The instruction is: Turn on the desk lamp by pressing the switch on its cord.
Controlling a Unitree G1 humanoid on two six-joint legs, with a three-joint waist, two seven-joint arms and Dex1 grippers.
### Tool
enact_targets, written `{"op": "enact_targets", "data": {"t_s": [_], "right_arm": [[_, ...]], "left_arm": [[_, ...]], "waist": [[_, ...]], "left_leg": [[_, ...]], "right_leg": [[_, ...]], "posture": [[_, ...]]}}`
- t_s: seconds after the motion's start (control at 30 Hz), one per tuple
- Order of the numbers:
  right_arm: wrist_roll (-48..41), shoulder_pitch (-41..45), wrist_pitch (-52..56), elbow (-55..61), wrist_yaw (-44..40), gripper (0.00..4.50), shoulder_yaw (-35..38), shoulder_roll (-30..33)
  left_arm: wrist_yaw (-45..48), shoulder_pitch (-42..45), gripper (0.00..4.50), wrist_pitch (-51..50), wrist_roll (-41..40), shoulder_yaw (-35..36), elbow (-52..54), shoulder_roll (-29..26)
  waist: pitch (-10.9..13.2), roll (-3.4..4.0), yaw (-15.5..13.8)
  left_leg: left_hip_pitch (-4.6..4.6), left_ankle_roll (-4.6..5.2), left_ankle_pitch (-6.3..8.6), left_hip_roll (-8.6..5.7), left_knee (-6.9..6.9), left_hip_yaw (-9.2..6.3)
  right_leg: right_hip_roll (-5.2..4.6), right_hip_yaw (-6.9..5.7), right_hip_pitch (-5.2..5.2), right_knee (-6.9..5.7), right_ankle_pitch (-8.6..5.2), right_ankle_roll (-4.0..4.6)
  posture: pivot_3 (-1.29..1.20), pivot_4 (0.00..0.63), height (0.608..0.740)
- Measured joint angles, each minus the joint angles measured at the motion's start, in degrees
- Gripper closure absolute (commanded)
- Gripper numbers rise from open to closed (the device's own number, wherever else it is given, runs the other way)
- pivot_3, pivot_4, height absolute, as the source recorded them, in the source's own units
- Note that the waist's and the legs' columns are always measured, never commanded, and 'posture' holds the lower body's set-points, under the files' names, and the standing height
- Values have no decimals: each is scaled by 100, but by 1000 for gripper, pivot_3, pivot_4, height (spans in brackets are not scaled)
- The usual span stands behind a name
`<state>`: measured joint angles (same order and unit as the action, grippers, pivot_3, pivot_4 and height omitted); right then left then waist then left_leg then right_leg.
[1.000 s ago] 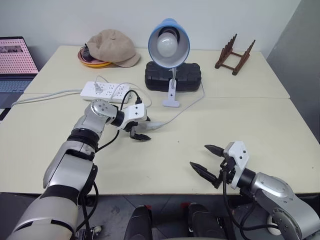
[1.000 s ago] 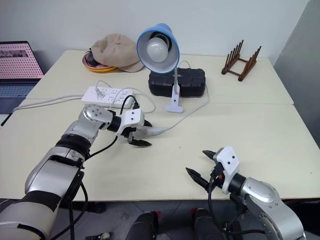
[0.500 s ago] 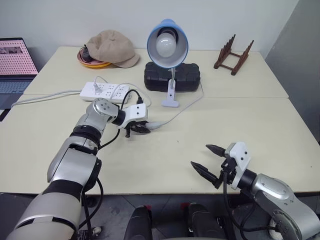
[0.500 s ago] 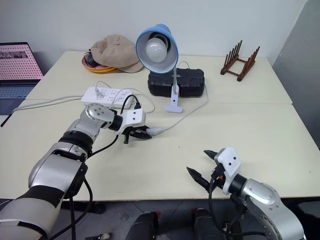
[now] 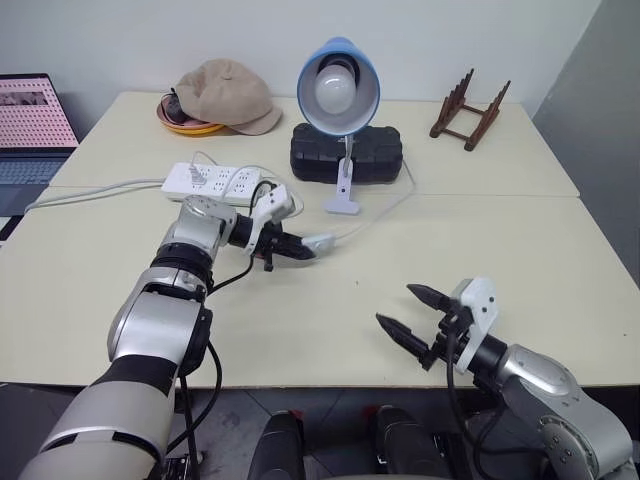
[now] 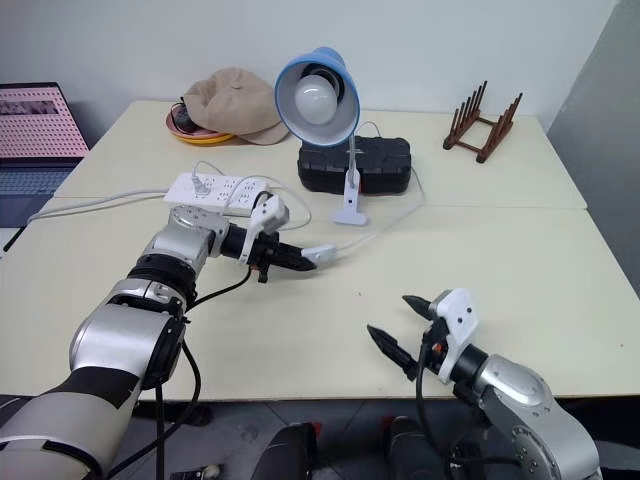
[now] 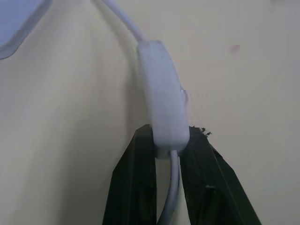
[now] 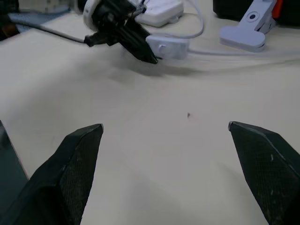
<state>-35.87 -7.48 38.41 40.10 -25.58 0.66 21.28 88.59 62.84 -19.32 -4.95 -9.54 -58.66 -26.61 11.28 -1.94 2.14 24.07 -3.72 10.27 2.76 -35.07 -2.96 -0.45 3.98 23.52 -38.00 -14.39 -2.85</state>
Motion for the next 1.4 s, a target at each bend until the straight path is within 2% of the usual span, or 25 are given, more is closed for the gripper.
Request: {"op": "enact_targets", "data": {"t_s": [0.1,0.2,0.27,0.37,0.53,0.73,0.97,1.1,1.4], "right_arm": [[-1262,112,524,-68,363,0,412,-325],[-2671,262,837,-255,865,0,717,-533],[-3687,420,888,-439,1202,0,734,-677],[-4768,755,876,-571,1583,0,698,-707],[-5546,1037,818,-656,1976,0,539,-585],[-5544,1155,803,-692,2085,0,190,-527],[-5494,1262,680,-794,2095,0,118,-463],[-5490,1262,601,-851,2106,672,65,-451],[-5487,1219,583,-852,2045,2731,21,-280]], "left_arm": [[266,-315,4124,-2009,-893,112,1641,-100],[98,-864,4124,-3861,-1771,374,3152,-137],[-219,-1276,4124,-4867,-2339,596,4078,-88],[-743,-1638,4124,-5821,-2943,842,4901,115],[-1430,-1942,4124,-6430,-3545,1176,5476,223],[-1926,-2174,4124,-6659,-4035,1341,5771,287],[-2177,-2309,4124,-6650,-4417,1347,5876,244],[-2270,-2363,4124,-6628,-4529,1346,5876,185],[-2289,-2386,4124,-6436,-4673,1215,5876,104]], "waist": [[-1,1,40],[0,2,91],[1,3,137],[1,4,129],[1,4,122],[1,4,114],[1,4,111],[1,4,110],[1,4,108]], "left_leg": [[-3,0,0,2,1,-2],[-12,1,0,6,6,-8],[-18,1,0,12,7,-10],[-23,5,-3,10,5,-15],[-26,9,-6,5,2,-14],[-20,9,-5,5,5,-11],[-21,9,-5,5,6,-11],[-20,9,-5,4,6,-11],[-19,9,-5,4,6,-10]], "right_leg": [[-1,-1,-2,-7,11,-19],[1,-4,-3,-12,9,-18],[7,-4,-3,-17,8,-17],[9,-6,-4,-24,3,-7],[8,-2,-8,-20,-4,9],[7,-3,-7,-9,0,0],[7,-3,-7,-8,-5,9],[7,-2,-6,-7,-5,9],[7,-1,-6,-4,-6,9]], "posture": [[0,150,740],[0,150,740],[0,150,740],[0,150,740],[0,150,740],[0,150,740],[0,150,740],[0,150,740],[0,150,740]]}}
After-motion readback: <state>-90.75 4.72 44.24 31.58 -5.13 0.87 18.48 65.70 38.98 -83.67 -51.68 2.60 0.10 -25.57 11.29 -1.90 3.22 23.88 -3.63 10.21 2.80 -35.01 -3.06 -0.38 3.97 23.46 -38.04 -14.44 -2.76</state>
